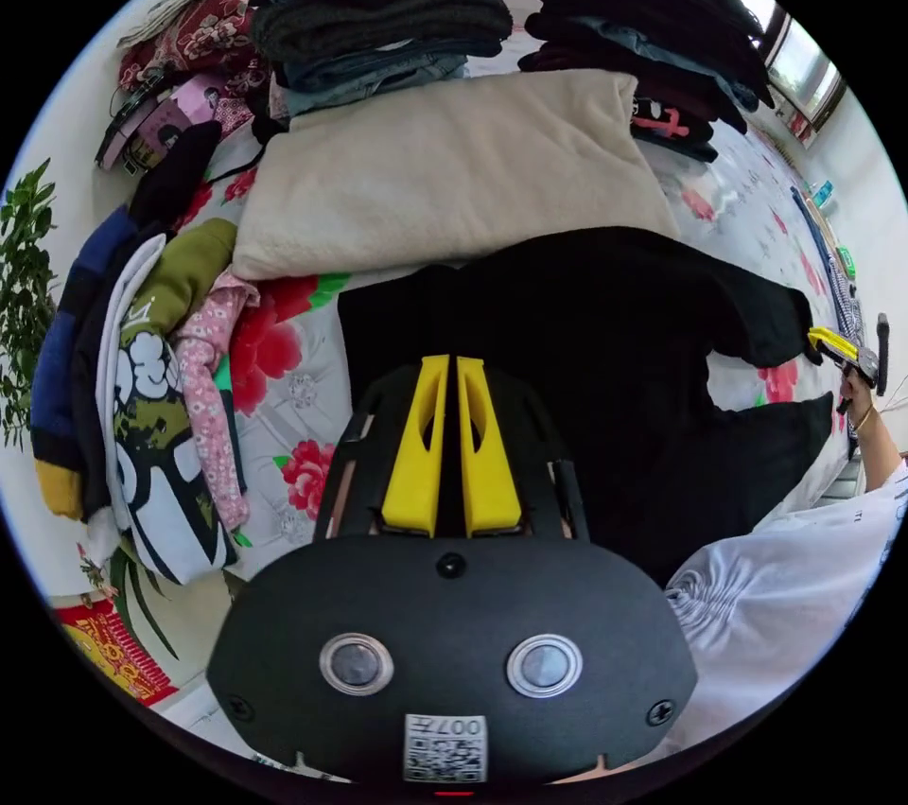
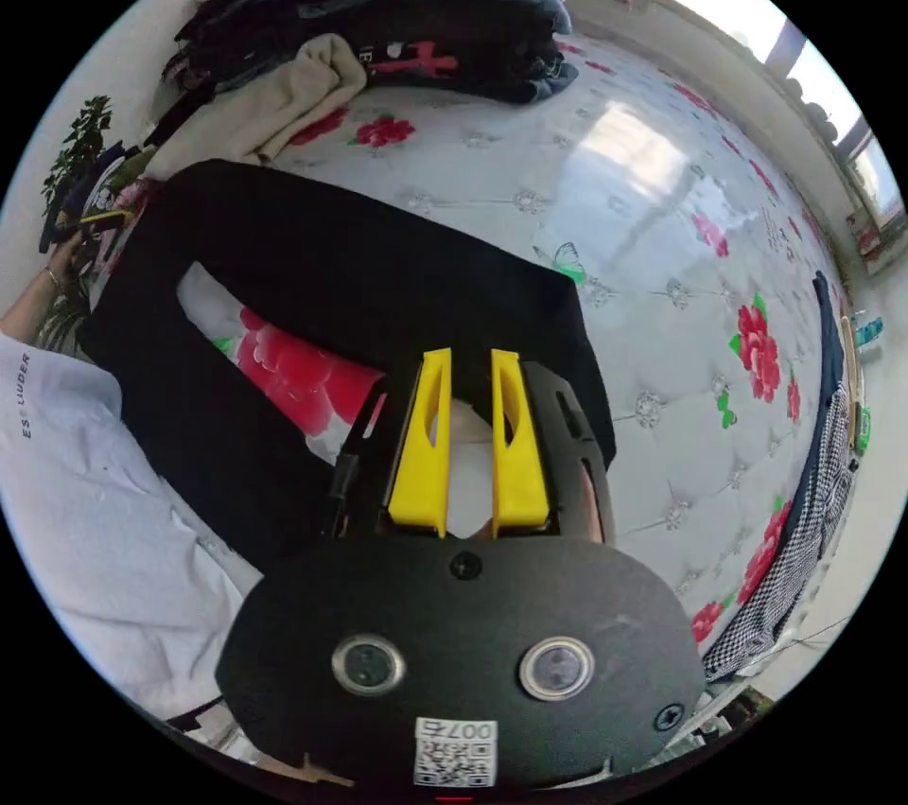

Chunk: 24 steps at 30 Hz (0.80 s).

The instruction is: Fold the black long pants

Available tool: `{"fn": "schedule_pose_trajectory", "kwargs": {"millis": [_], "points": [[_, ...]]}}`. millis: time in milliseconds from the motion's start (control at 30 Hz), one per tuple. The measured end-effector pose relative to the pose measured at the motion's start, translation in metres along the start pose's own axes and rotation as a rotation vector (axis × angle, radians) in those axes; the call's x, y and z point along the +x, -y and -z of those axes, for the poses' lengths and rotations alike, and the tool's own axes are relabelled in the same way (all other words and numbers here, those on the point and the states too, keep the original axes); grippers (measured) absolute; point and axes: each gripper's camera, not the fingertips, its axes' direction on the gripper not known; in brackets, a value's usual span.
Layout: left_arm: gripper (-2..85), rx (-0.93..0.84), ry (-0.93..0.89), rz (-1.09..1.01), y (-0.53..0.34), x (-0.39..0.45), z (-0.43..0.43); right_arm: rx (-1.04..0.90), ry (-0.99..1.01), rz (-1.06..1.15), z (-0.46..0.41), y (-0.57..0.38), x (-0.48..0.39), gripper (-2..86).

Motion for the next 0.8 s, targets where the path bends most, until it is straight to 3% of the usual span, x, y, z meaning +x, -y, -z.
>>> {"fn": "schedule_pose_trajectory", "kwargs": {"millis": [67,200,267,367,467,533,667,800], "points": [[-0.7,-0.039,0.007,0.009,-0.006,-0.002,-0.008,0.004,-0.003,0.063,-0.004,-0.005,0.013,0.2],[-0.9,-0.184,0.083,-0.020,-0.007,-0.008,-0.041,-0.050,-0.373,-0.130,0.004,-0.011,0.100,-0.2],[-0.9,-0.172,0.093,-0.051,0.000,-0.009,-0.043,-0.127,-0.408,-0.220,0.001,-0.012,0.141,-0.2],[-0.9,-0.211,0.124,-0.079,0.017,-0.009,-0.048,0.047,-0.236,-0.313,0.030,-0.014,0.162,-0.3],[-0.9,-0.229,0.171,-0.105,0.024,-0.006,-0.052,0.239,0.012,-0.193,0.043,-0.017,0.117,-0.2],[-0.8,-0.205,0.174,-0.072,0.019,-0.005,-0.050,0.251,0.133,-0.100,0.029,-0.021,0.079,-0.2],[-0.3,-0.144,0.128,0.040,-0.008,-0.009,-0.031,0.081,0.063,-0.051,-0.026,-0.043,0.025,0.3],[2.3,-0.084,0.039,0.220,-0.070,-0.022,0.005,0.202,0.094,-0.337,0.011,-0.108,0.058,2.6]]}}
